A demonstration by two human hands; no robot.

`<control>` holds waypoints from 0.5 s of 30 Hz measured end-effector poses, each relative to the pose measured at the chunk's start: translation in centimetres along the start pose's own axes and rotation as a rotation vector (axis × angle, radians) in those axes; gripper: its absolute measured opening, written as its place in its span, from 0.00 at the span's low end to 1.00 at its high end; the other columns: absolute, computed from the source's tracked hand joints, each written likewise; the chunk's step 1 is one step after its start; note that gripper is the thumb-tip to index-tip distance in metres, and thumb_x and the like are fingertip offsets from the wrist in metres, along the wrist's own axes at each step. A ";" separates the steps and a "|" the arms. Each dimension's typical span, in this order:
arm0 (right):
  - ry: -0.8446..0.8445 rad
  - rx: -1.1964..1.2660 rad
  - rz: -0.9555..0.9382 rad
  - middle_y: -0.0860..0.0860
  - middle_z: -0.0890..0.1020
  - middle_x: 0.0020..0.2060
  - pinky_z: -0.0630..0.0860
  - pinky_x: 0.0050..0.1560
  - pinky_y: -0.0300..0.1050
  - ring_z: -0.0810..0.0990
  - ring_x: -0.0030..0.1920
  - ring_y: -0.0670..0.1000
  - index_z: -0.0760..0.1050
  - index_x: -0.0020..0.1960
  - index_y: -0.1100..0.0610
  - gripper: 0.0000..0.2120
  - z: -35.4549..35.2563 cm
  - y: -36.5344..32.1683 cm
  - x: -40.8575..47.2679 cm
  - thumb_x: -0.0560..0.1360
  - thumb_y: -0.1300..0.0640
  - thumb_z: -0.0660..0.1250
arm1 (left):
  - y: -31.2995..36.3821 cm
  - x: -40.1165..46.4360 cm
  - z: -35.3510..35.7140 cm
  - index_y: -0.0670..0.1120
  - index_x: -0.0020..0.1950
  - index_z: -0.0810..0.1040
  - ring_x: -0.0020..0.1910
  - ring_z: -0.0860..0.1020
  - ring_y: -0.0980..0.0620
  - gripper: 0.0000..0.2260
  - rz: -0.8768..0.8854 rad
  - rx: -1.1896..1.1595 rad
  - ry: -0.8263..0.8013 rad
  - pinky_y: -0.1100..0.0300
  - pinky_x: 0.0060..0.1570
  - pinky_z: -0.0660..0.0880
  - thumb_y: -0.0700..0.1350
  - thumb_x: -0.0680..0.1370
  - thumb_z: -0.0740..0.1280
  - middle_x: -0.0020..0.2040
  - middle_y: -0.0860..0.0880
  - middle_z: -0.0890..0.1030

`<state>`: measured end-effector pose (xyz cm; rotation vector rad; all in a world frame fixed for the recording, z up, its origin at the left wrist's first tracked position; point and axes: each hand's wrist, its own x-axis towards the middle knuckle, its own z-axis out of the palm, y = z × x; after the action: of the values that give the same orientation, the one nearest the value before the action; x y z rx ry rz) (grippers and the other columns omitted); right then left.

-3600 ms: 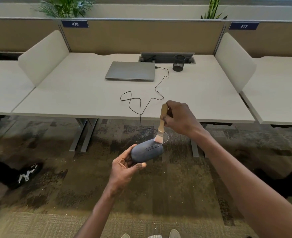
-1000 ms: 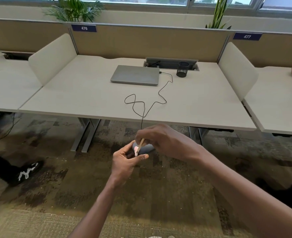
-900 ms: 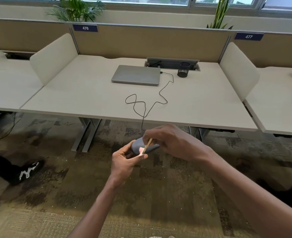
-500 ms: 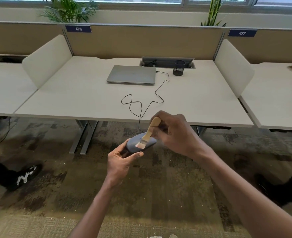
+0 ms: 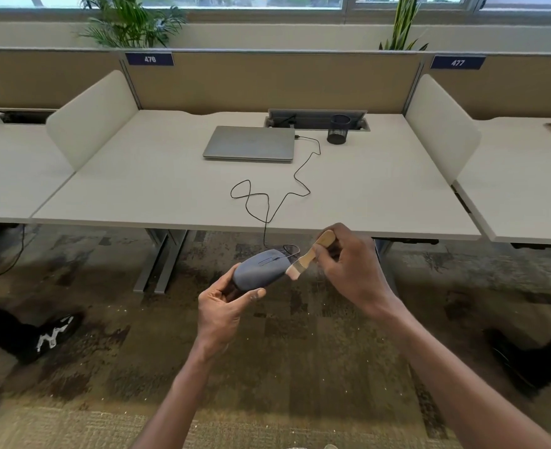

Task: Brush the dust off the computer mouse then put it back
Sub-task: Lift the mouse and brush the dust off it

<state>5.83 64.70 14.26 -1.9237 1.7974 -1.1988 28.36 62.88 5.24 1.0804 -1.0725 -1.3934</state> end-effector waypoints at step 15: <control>0.106 -0.037 0.086 0.51 0.83 0.36 0.81 0.34 0.51 0.83 0.35 0.50 0.78 0.49 0.59 0.04 -0.7 0.3 0.9 0.77 0.60 0.71 | 0.2 -0.7 0.0 0.47 0.65 0.77 0.58 0.83 0.51 0.30 0.005 0.014 -0.020 0.61 0.55 0.80 0.34 0.65 0.76 0.56 0.50 0.85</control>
<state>5.00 64.07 14.86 -1.8133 1.9472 -1.2684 28.40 63.53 5.45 1.0758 -1.0998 -1.3973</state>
